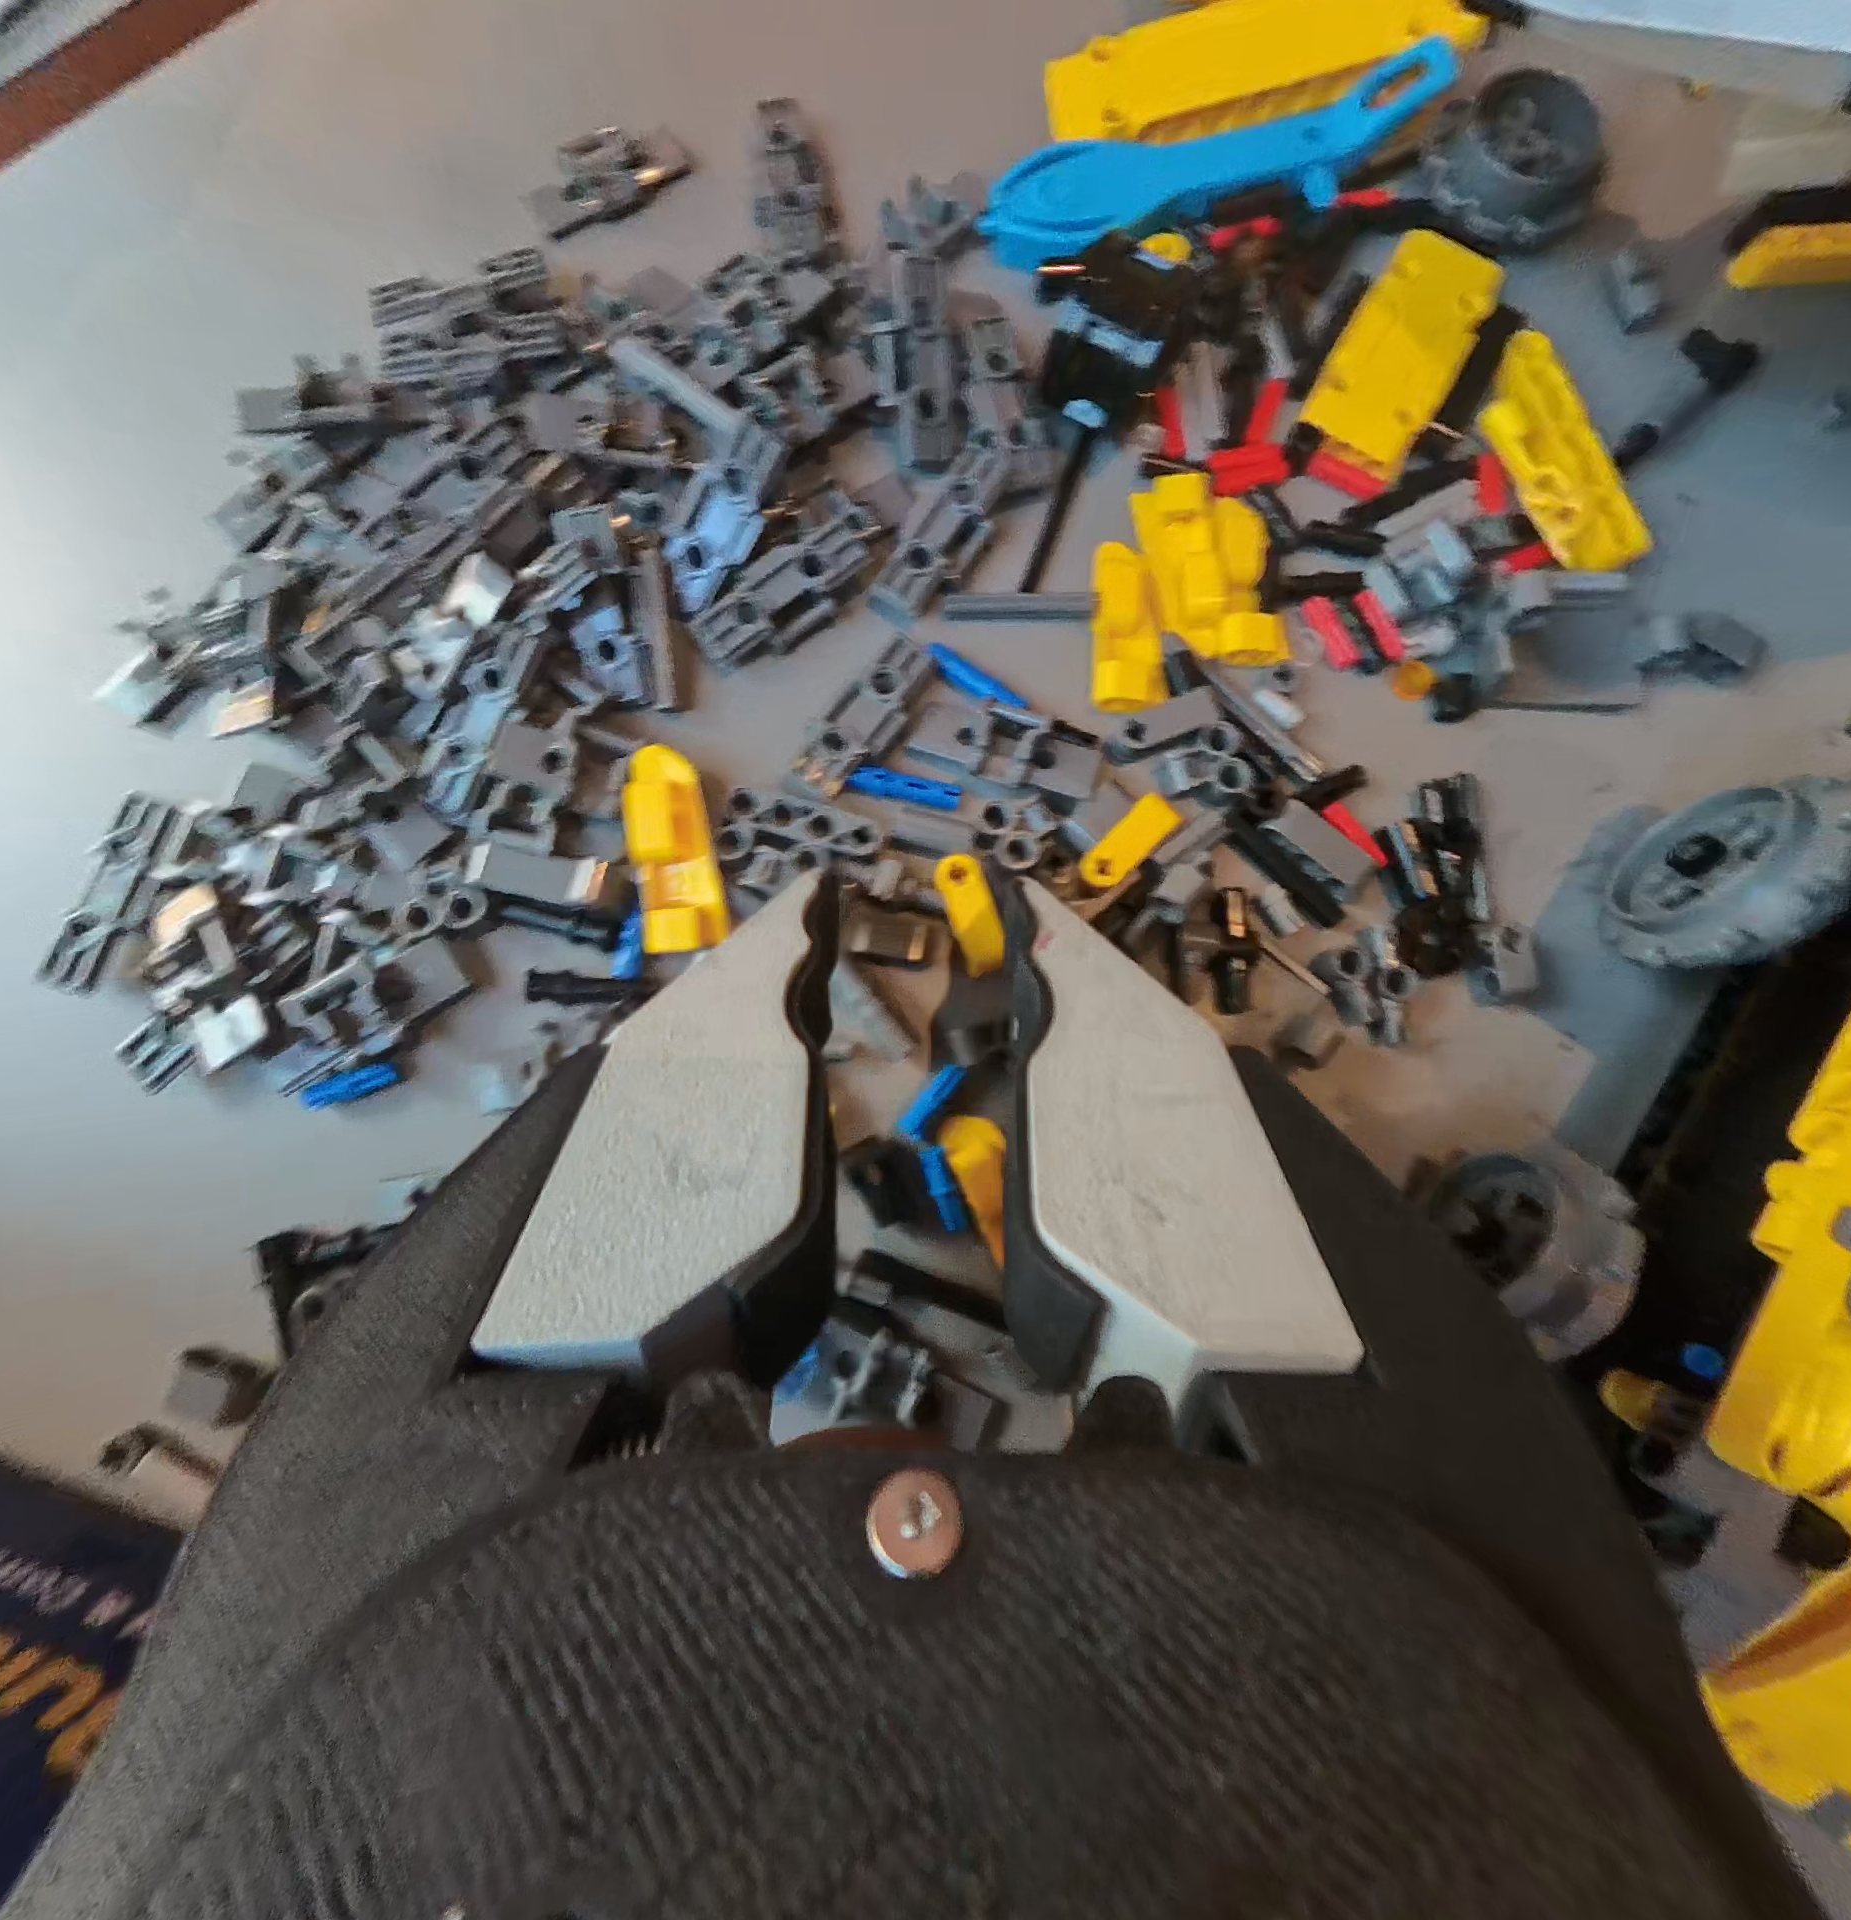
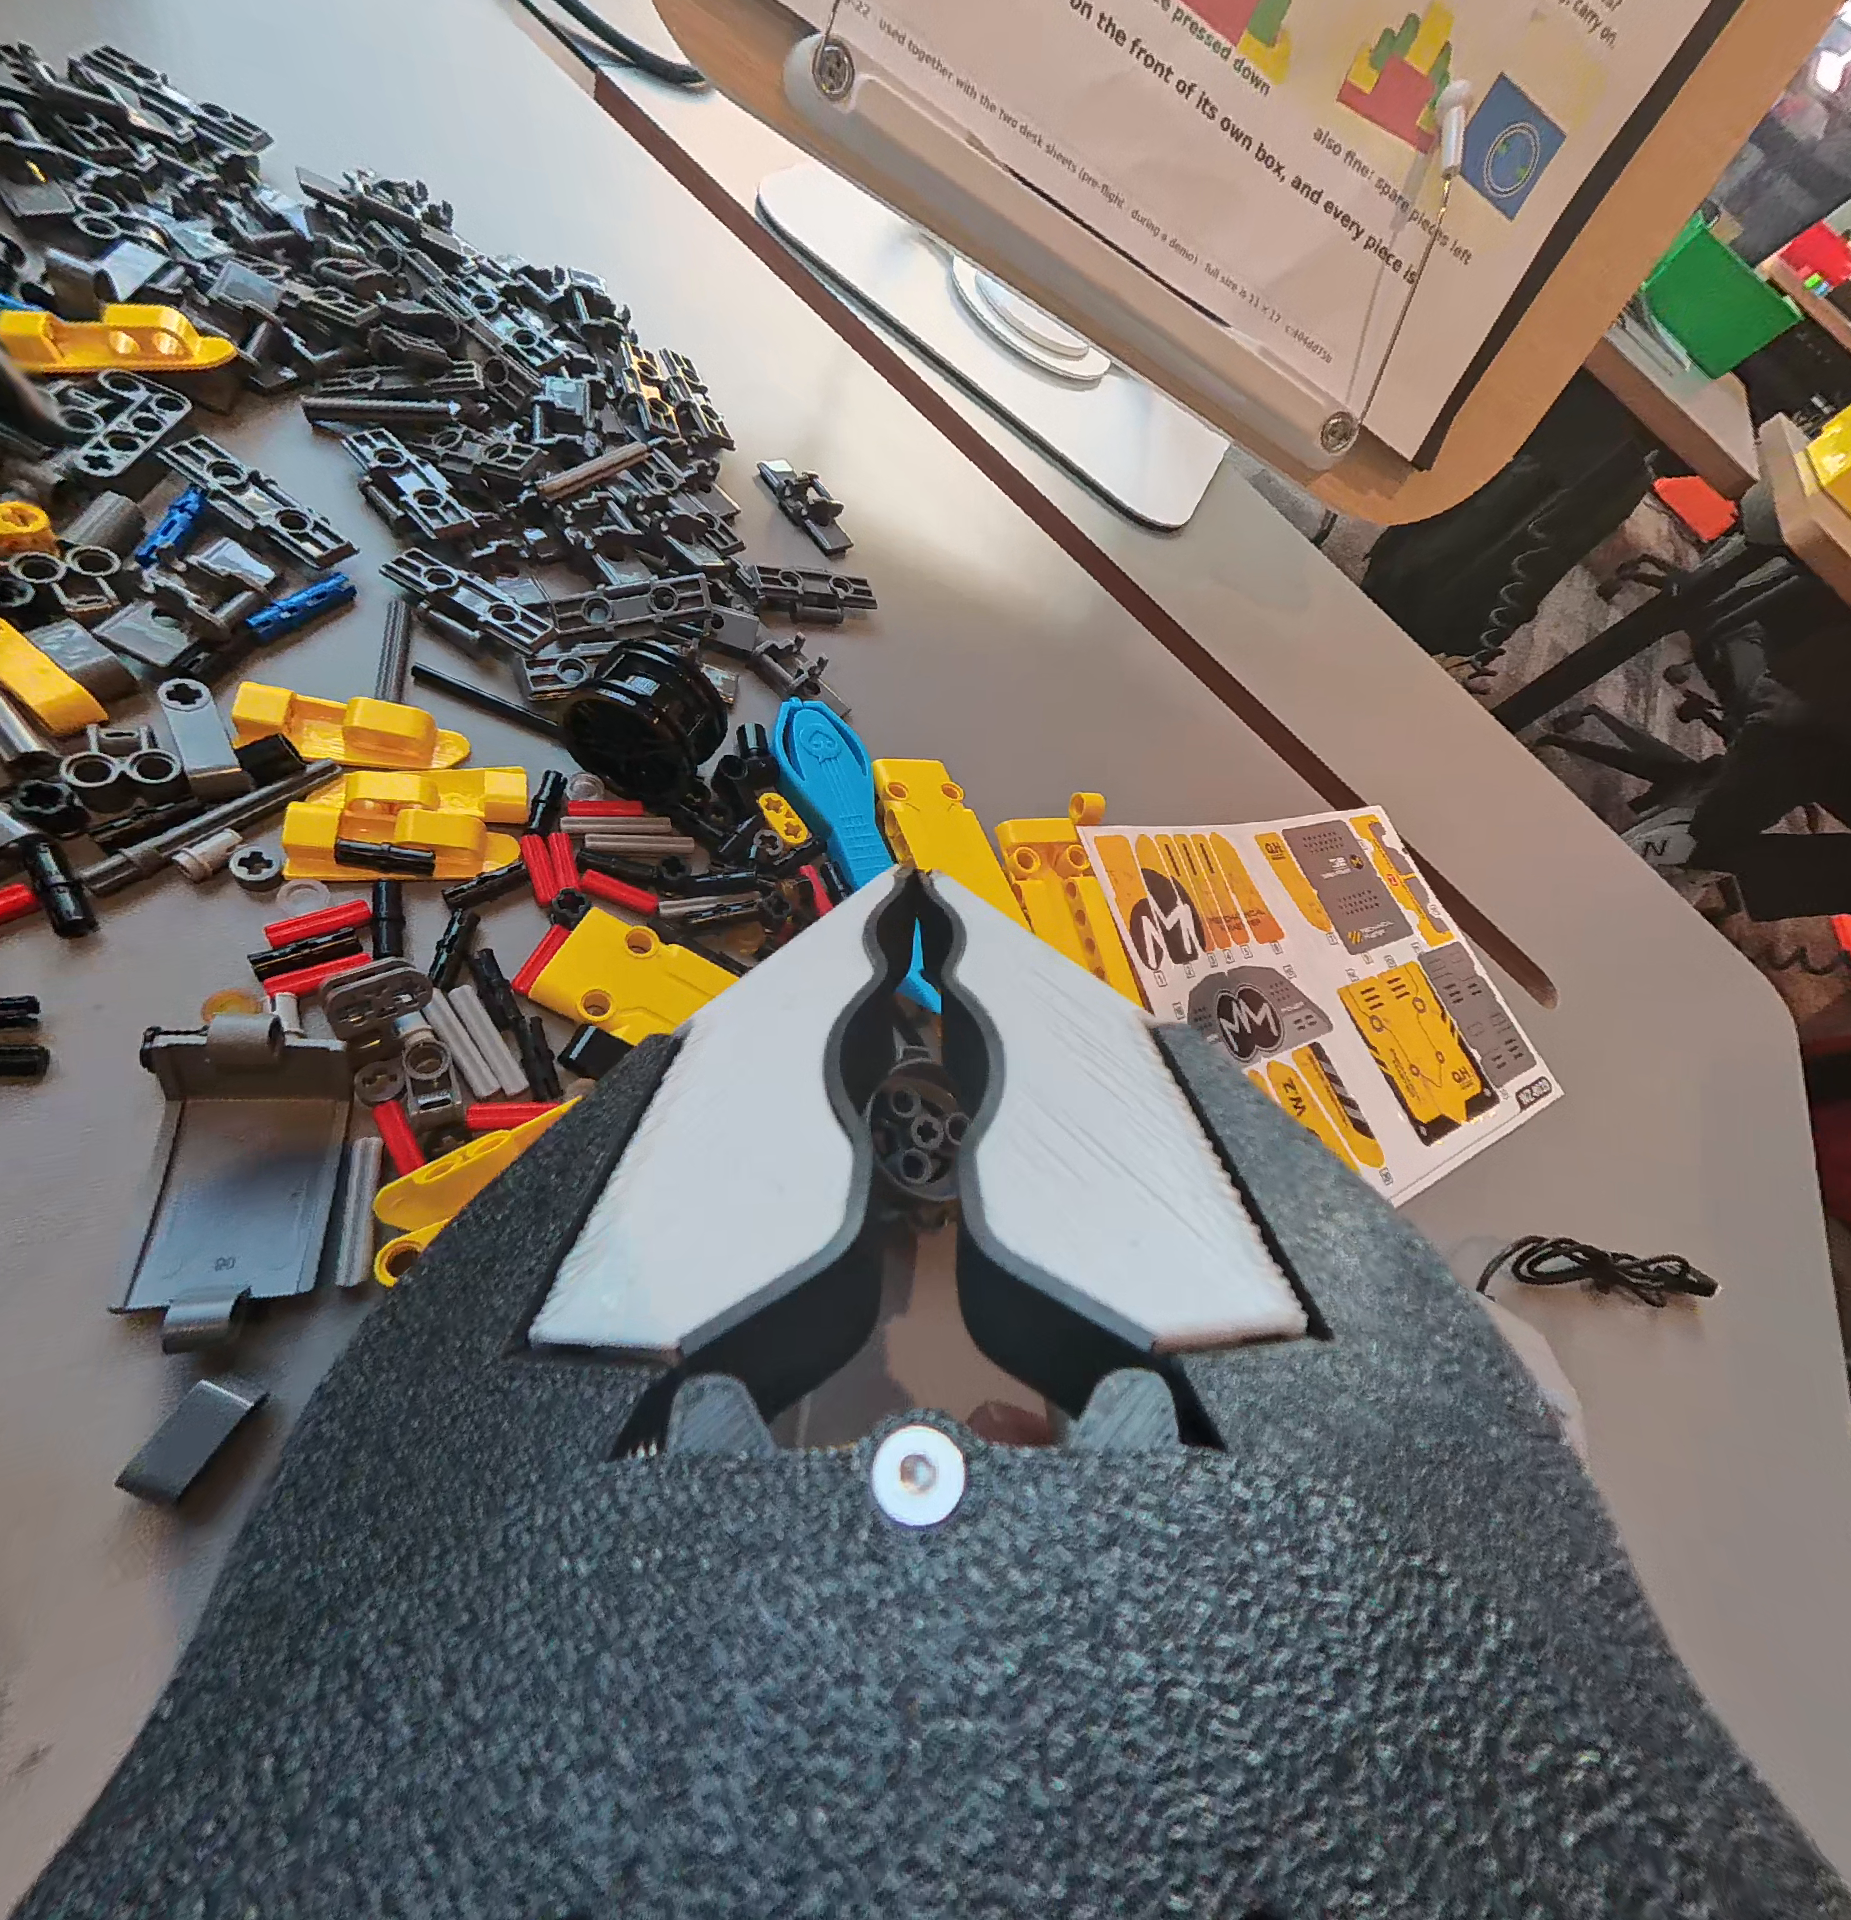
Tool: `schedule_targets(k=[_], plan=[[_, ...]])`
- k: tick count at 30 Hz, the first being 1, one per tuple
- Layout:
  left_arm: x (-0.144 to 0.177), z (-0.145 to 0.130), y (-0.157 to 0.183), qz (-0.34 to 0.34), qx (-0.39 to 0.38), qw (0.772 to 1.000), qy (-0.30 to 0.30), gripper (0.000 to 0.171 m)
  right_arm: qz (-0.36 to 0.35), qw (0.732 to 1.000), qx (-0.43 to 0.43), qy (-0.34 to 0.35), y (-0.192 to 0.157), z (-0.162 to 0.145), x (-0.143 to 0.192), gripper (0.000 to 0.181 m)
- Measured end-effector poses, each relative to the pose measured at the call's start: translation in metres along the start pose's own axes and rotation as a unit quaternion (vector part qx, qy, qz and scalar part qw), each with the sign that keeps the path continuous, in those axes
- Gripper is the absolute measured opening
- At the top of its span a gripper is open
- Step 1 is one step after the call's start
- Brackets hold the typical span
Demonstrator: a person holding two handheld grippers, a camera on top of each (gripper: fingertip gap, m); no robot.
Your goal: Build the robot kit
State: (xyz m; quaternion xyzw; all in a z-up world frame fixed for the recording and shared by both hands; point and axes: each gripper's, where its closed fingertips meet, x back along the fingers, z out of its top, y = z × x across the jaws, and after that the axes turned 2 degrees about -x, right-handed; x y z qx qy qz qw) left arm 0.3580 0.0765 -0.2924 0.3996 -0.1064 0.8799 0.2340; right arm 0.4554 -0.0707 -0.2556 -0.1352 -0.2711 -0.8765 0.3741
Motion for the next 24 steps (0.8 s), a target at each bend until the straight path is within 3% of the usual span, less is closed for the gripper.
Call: schedule_targets(k=[4, 11, 18, 24], plan=[[-0.005, -0.003, 0.012, -0.009, -0.03, 0.999, -0.014, 0.024, 0.001, 1.0, 0.0, 0.001, 0.0, 0.001, 0.001, 0.0], [0.009, 0.007, -0.01, 0.014, 0.008, 1.0, 0.025, 0.024, 0.0, 1.0, 0.0, -0.001, 0.0, 0.0, 0.001, 0.0], [0.005, -0.005, -0.024, 0.036, 0.017, 0.999, -0.005, 0.027, 0.005, 1.0, -0.001, 0.006, -0.001, 0.003, 0.003, 0.0], [0.019, 0.013, -0.041, 0.081, 0.028, 0.995, 0.055, 0.024, 0.026, 0.999, -0.025, 0.015, -0.006, 0.006, 0.005, 0.0]])
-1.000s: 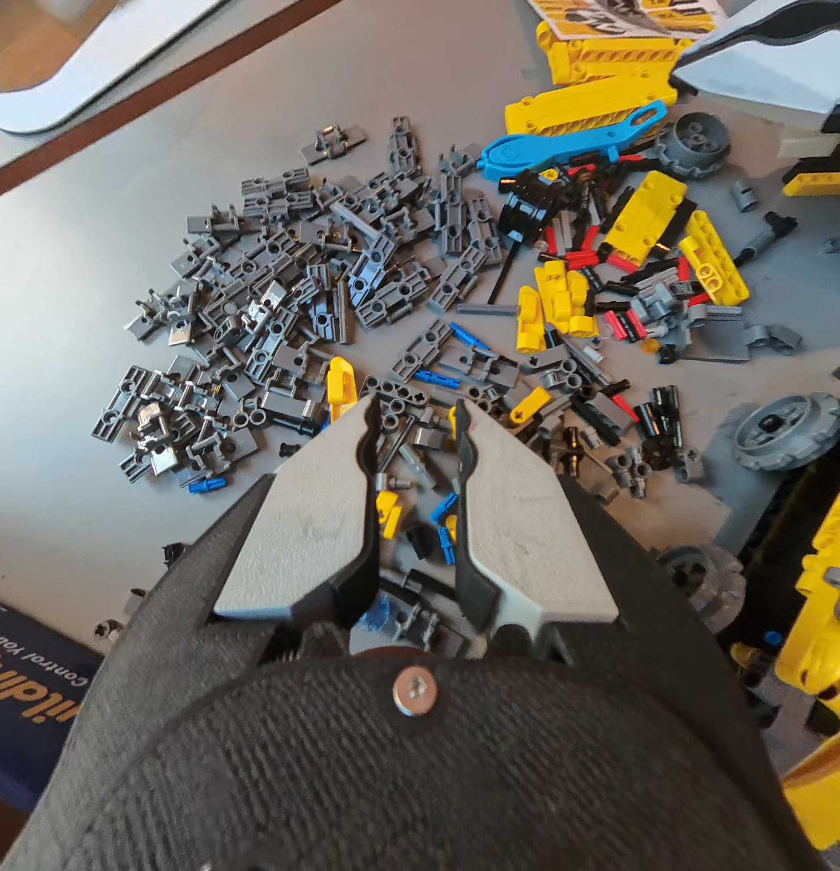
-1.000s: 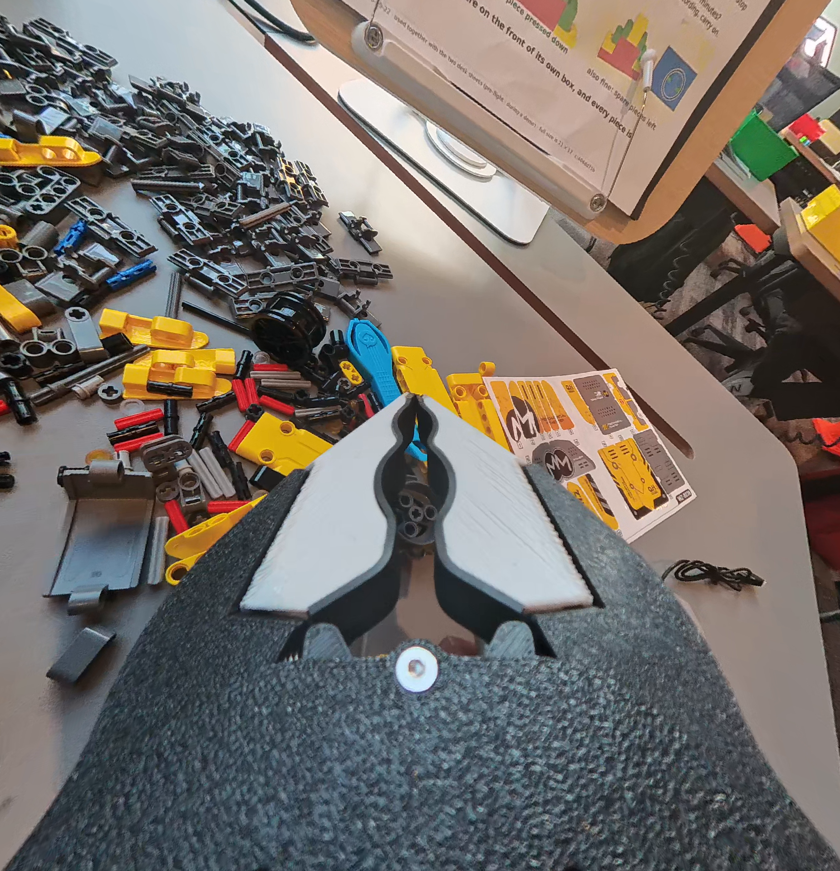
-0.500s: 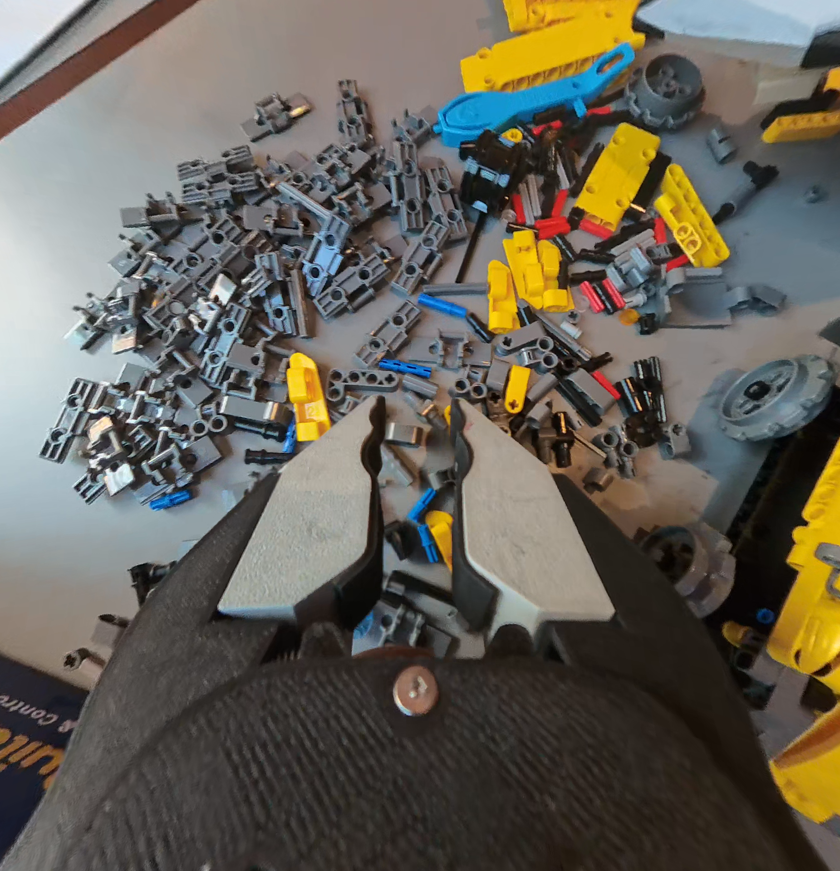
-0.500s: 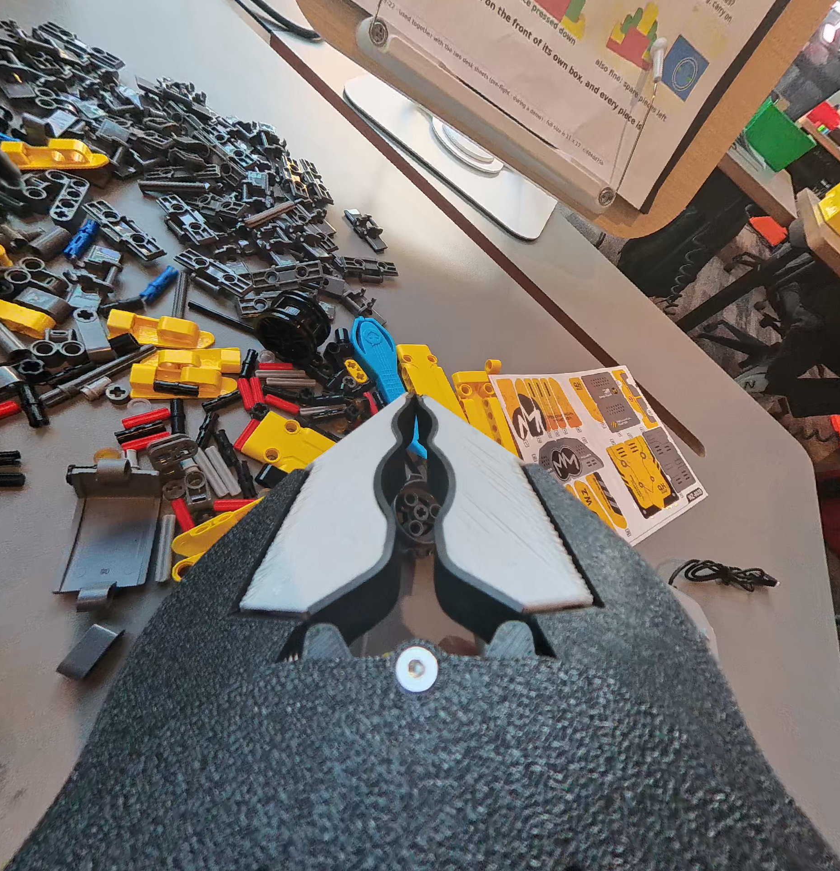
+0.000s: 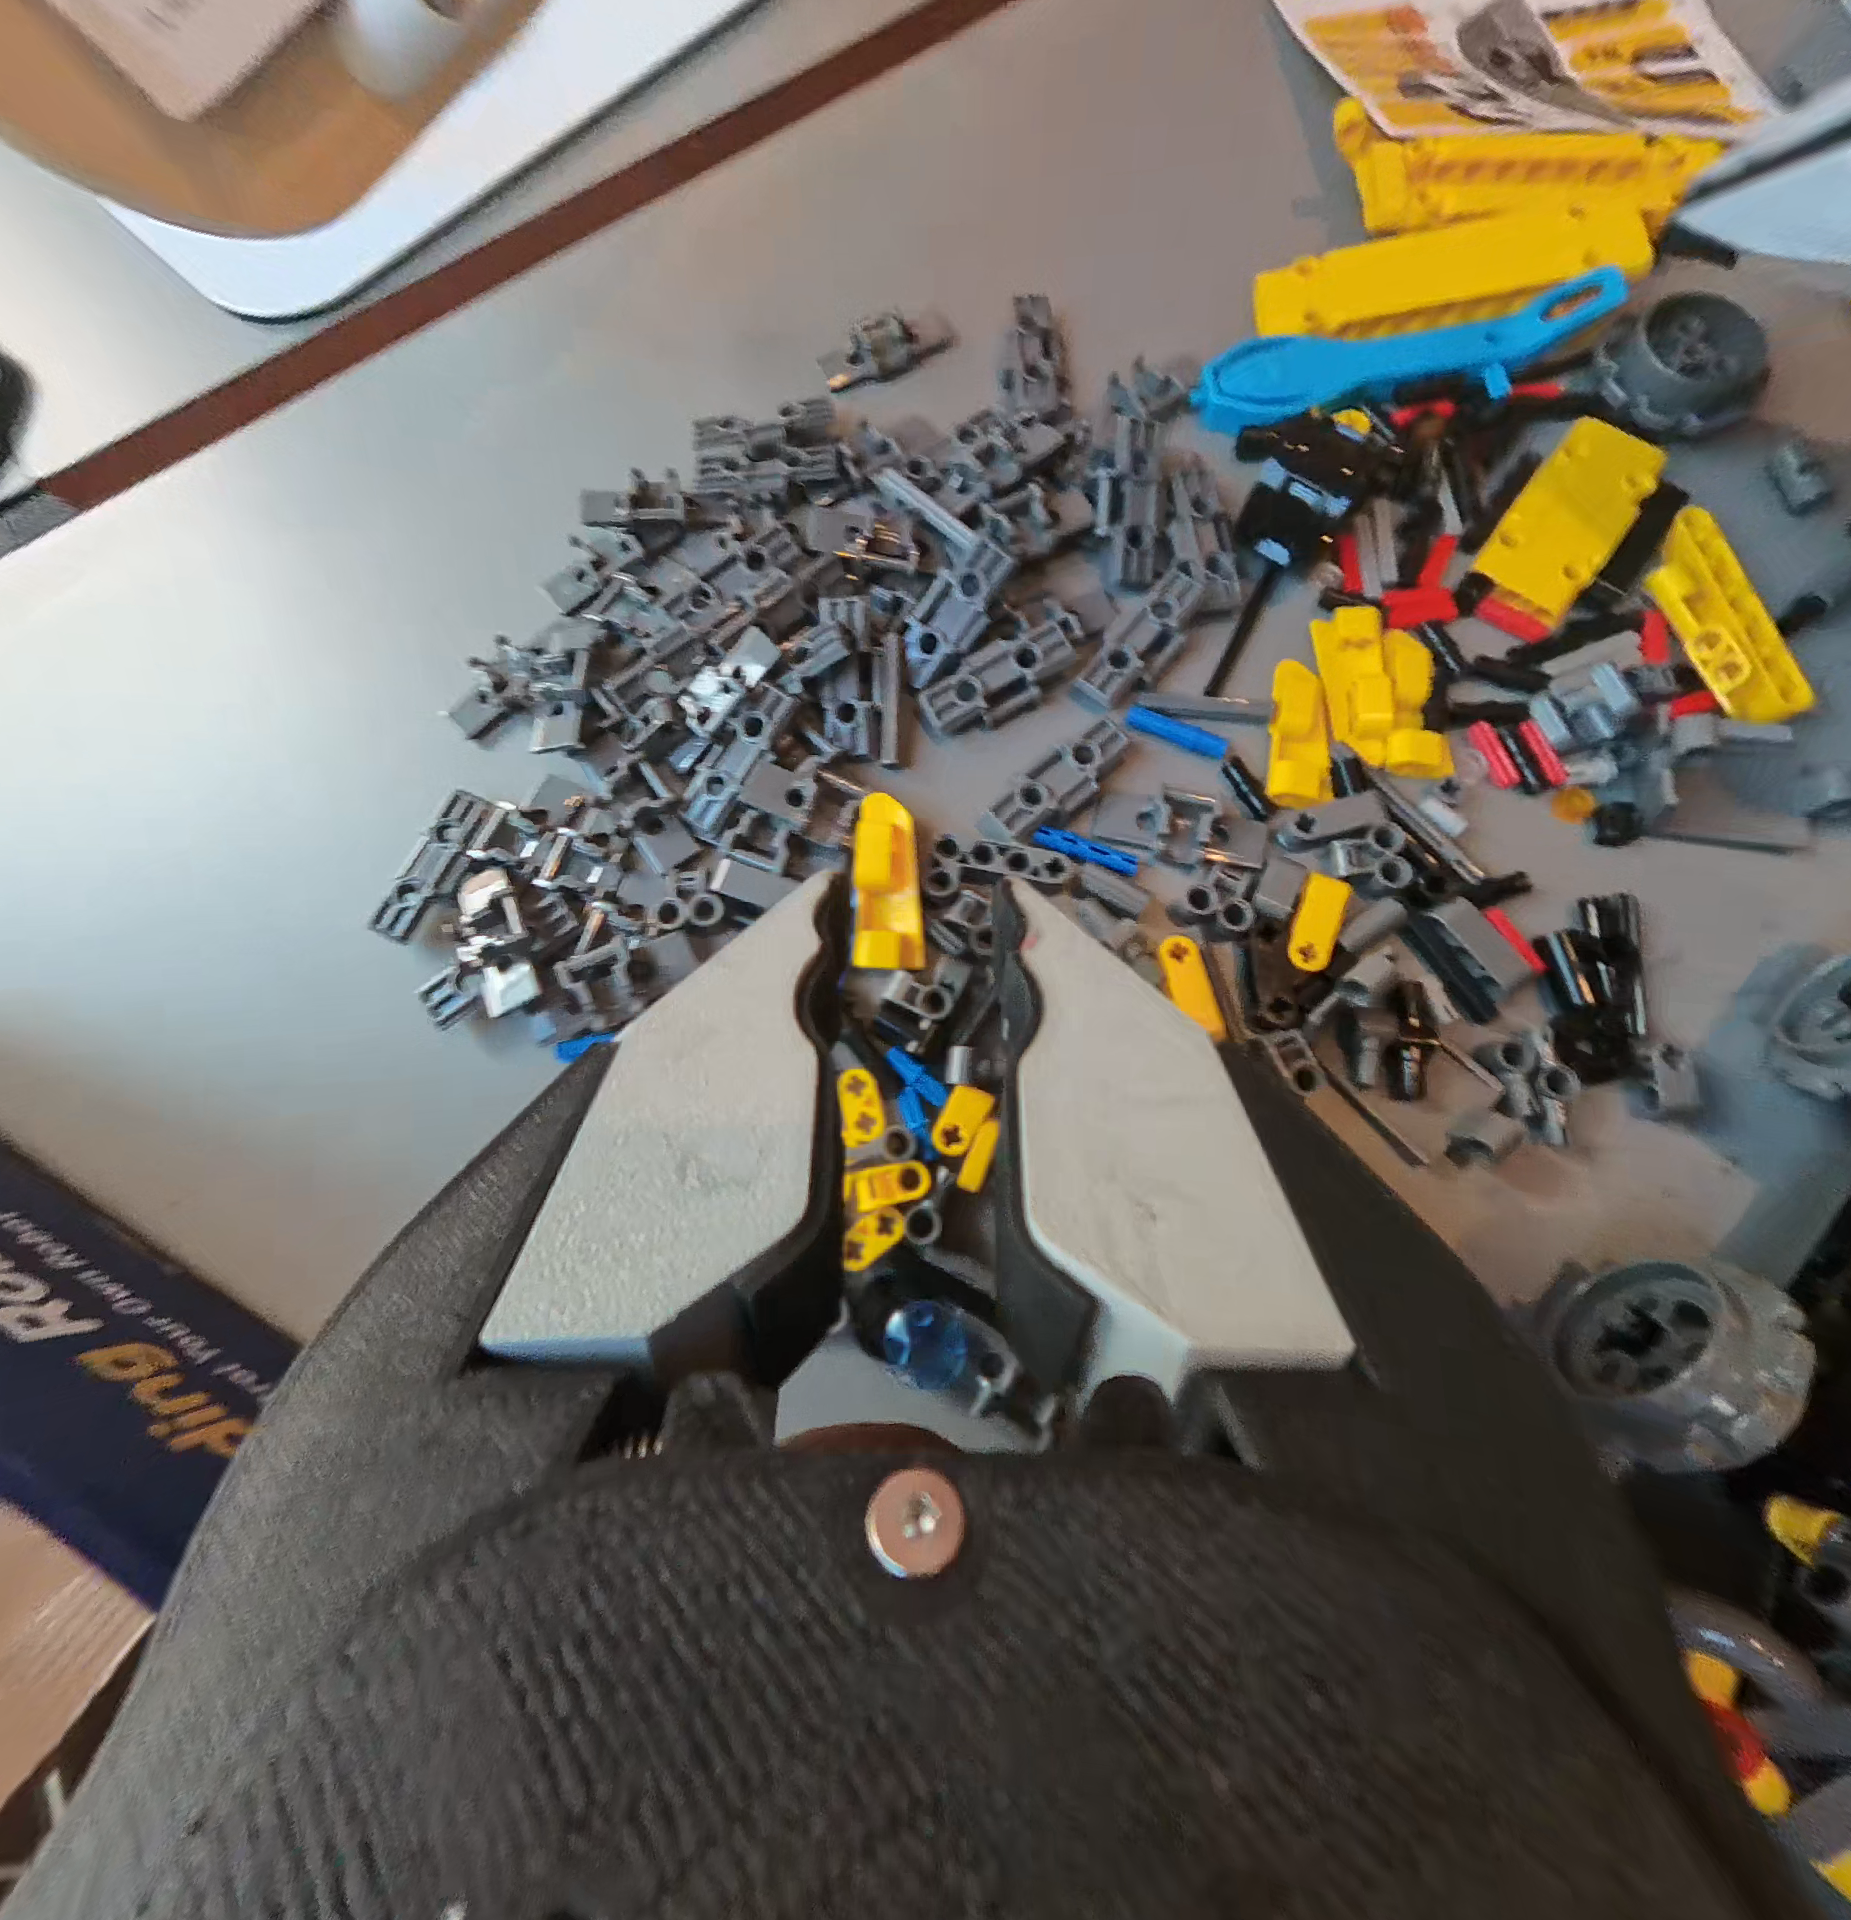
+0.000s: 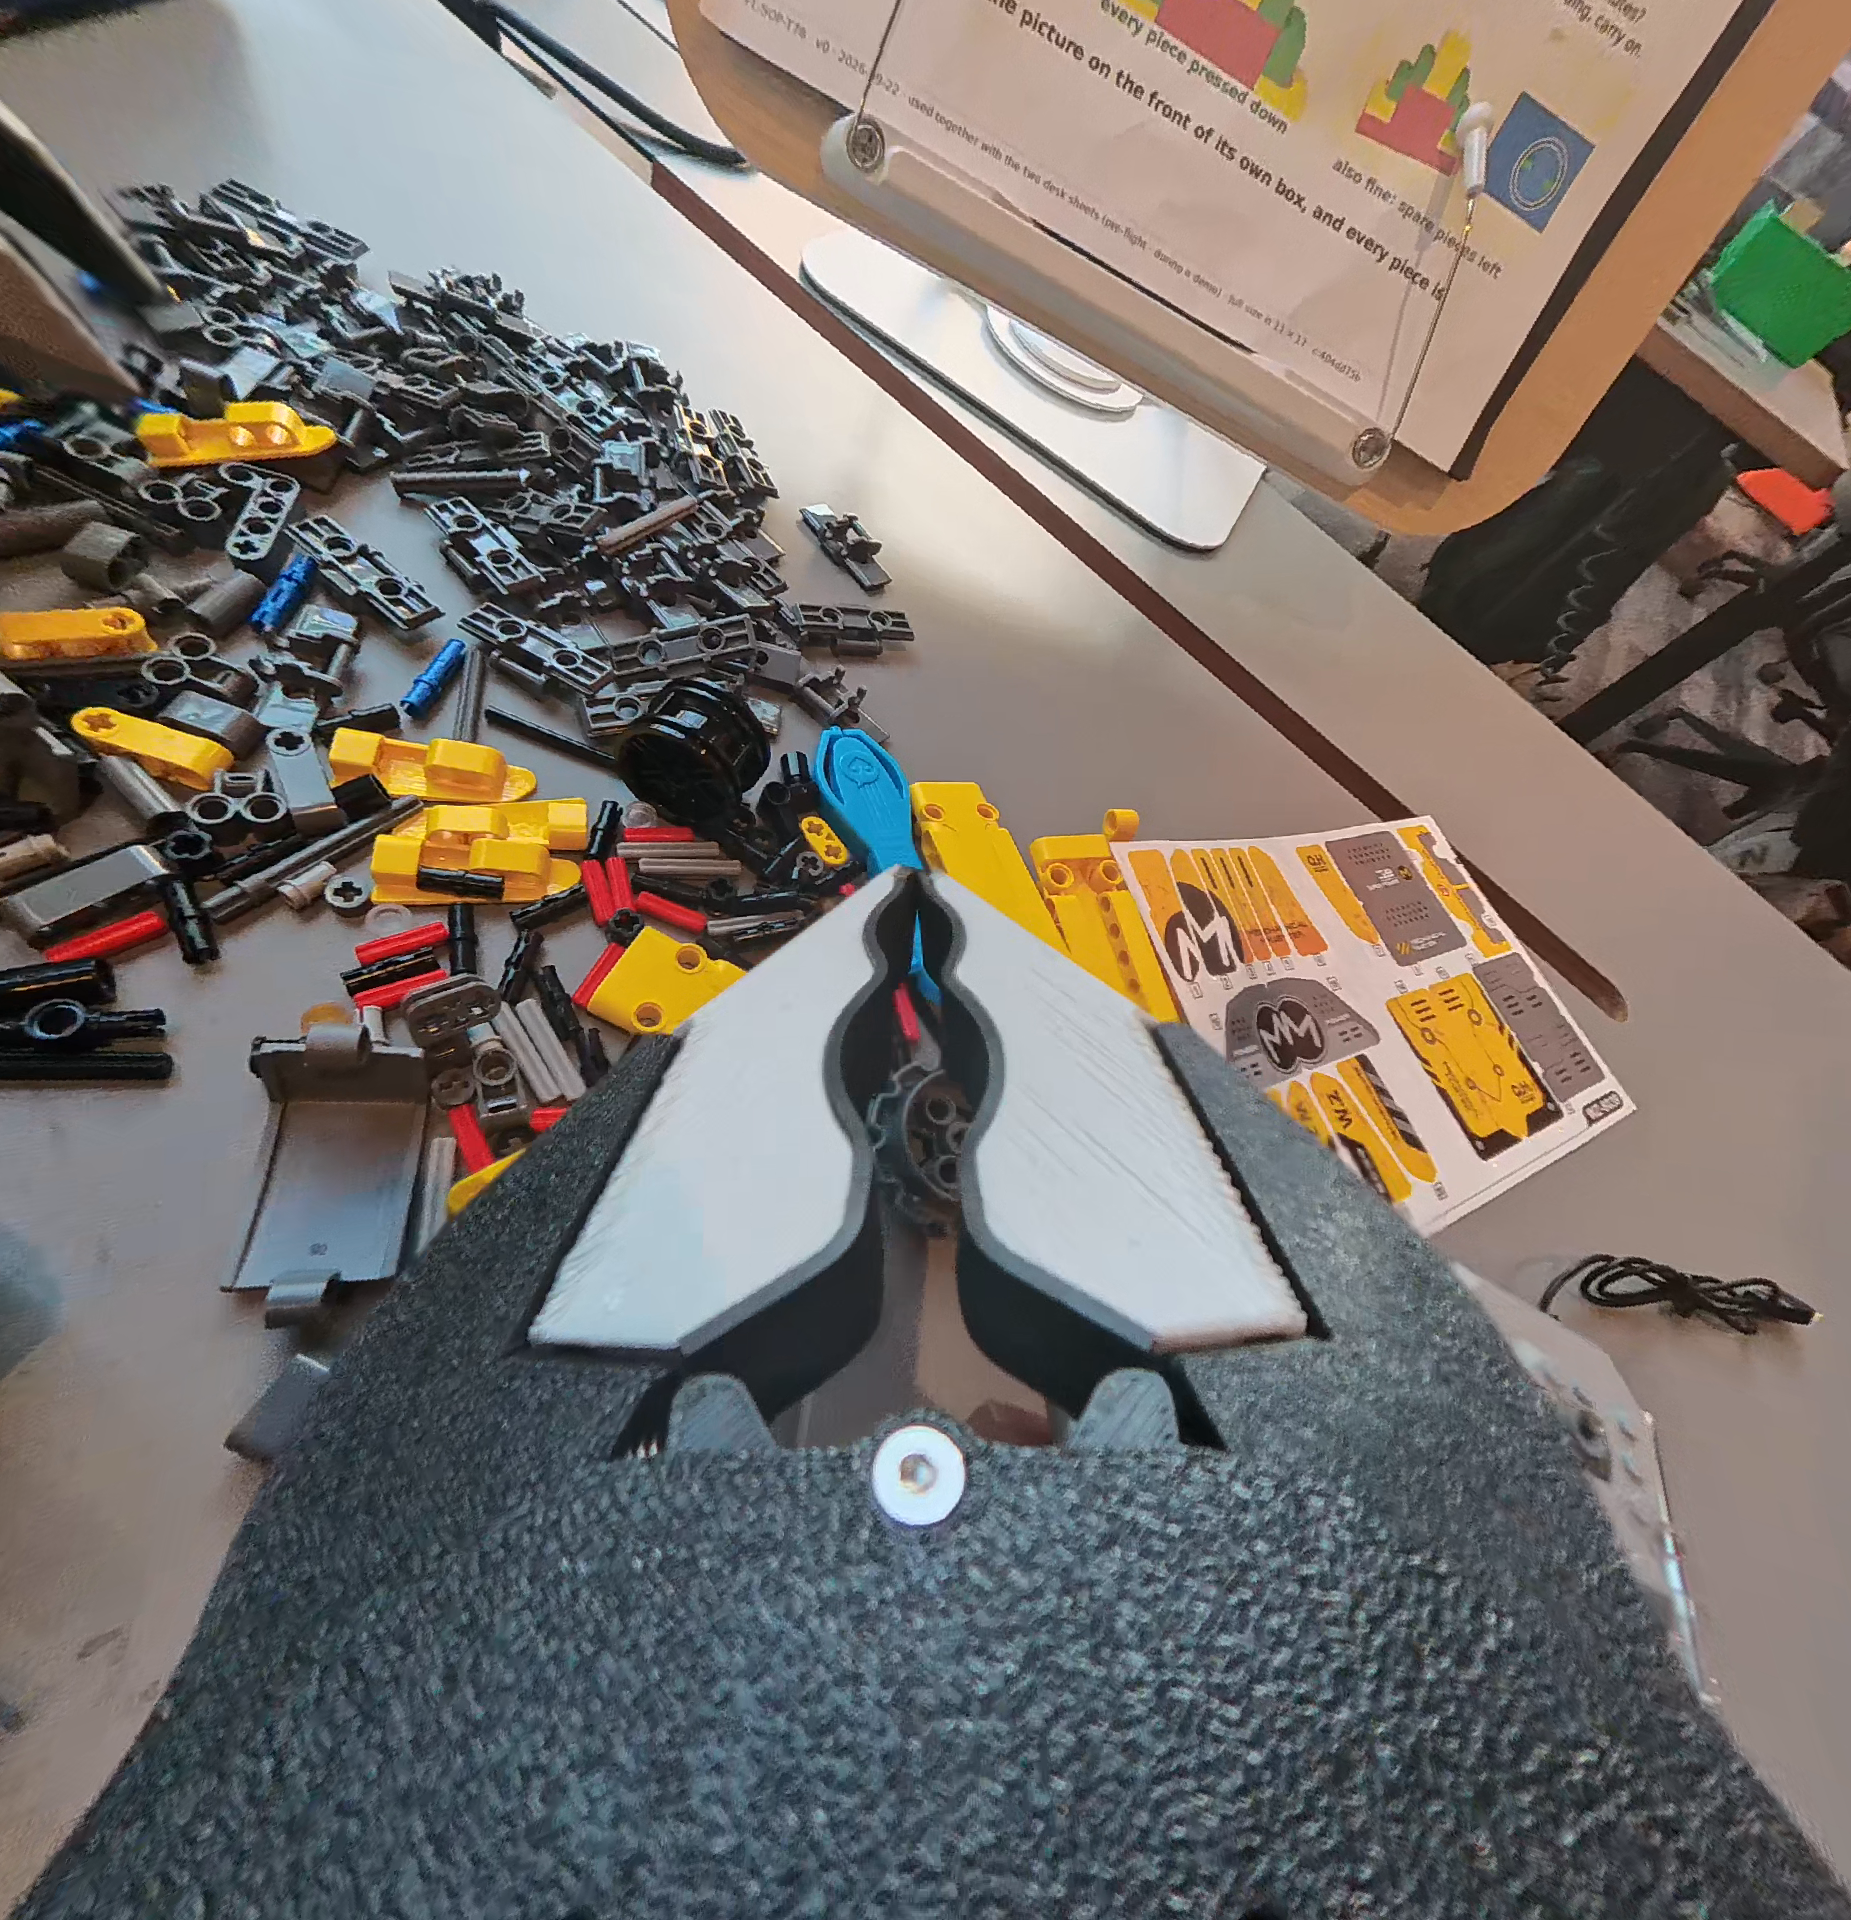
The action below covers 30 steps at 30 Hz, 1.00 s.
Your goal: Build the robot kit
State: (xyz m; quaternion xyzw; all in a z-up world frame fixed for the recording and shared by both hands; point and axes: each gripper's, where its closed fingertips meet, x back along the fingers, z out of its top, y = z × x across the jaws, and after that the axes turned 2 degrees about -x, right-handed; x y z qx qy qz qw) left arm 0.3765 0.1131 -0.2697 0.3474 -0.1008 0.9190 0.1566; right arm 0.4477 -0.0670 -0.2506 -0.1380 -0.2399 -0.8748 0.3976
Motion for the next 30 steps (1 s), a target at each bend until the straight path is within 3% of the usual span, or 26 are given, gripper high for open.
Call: schedule_targets(k=[4, 9, 11, 16, 24, 30], plan=[[-0.003, -0.013, -0.018, 0.025, 0.014, 0.999, -0.031, 0.021, 0.011, 1.0, -0.009, 0.003, -0.002, 0.001, 0.0, 0.0], [0.0, -0.025, -0.021, -0.013, 0.052, 0.997, -0.064, 0.023, 0.02, 1.0, -0.01, 0.007, -0.005, 0.002, 0.0, 0.0], [0.011, -0.019, -0.018, -0.034, 0.053, 0.997, -0.05, 0.024, 0.025, 1.0, -0.008, 0.008, -0.008, 0.003, 0.001, 0.0], [0.028, -0.014, -0.012, -0.069, 0.044, 0.996, -0.043, 0.008, 0.033, 0.999, -0.01, 0.009, -0.011, 0.004, 0.001, 0.0], [0.027, -0.007, -0.028, -0.024, 0.064, 0.998, -0.019, 0.012, 0.044, 0.999, -0.004, 0.011, -0.019, 0.006, 0.001, 0.0], [0.018, -0.02, 0.013, -0.128, 0.041, 0.989, -0.057, 0.011, 0.047, 0.999, -0.007, 0.013, -0.019, 0.007, 0.001, 0.0]])
